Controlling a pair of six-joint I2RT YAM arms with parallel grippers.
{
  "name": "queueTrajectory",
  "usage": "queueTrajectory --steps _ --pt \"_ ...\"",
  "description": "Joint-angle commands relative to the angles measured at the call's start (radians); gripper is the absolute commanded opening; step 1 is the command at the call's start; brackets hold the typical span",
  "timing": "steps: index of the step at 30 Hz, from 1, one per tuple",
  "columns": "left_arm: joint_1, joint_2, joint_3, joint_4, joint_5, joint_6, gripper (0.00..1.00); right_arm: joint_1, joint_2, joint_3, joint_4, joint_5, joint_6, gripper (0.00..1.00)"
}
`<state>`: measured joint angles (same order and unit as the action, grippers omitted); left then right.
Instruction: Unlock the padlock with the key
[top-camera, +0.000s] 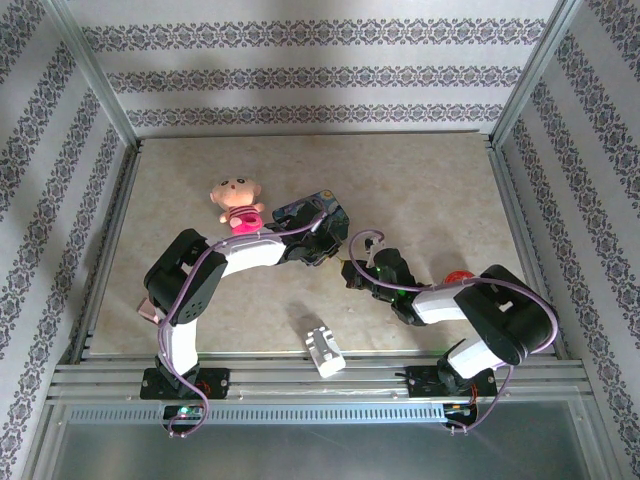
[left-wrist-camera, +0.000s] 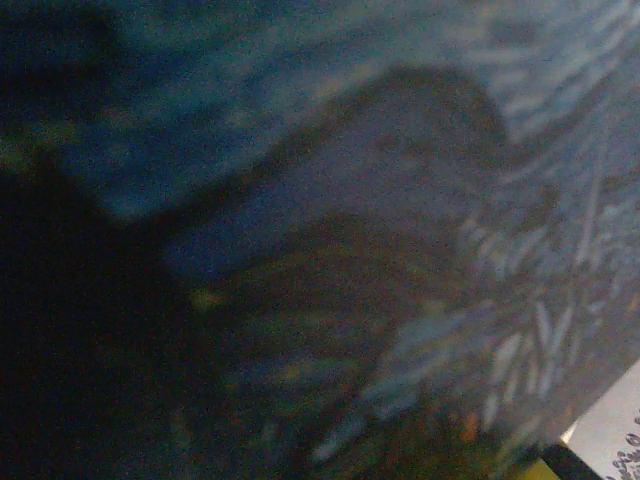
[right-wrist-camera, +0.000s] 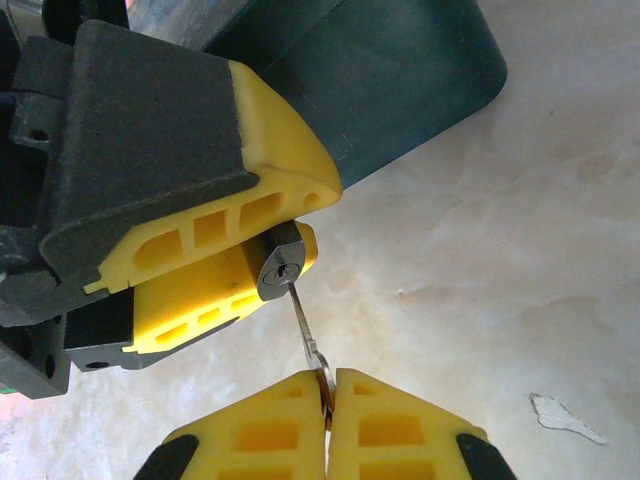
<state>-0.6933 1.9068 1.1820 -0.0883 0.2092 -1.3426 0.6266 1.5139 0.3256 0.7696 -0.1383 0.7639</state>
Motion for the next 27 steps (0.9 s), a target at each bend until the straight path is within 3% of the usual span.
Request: queueTrajectory --steps 1,27 --pt "0.000 0.011 -0.012 -0.003 0.055 -0.063 0.00 0.009 -0.025 -0.017 0.046 0.030 -0.002 0.00" --pt "0.000 0.018 -0.002 0.003 0.060 -0.070 0.00 0.010 -0.033 -0.036 0.048 0.032 -0.002 0.00"
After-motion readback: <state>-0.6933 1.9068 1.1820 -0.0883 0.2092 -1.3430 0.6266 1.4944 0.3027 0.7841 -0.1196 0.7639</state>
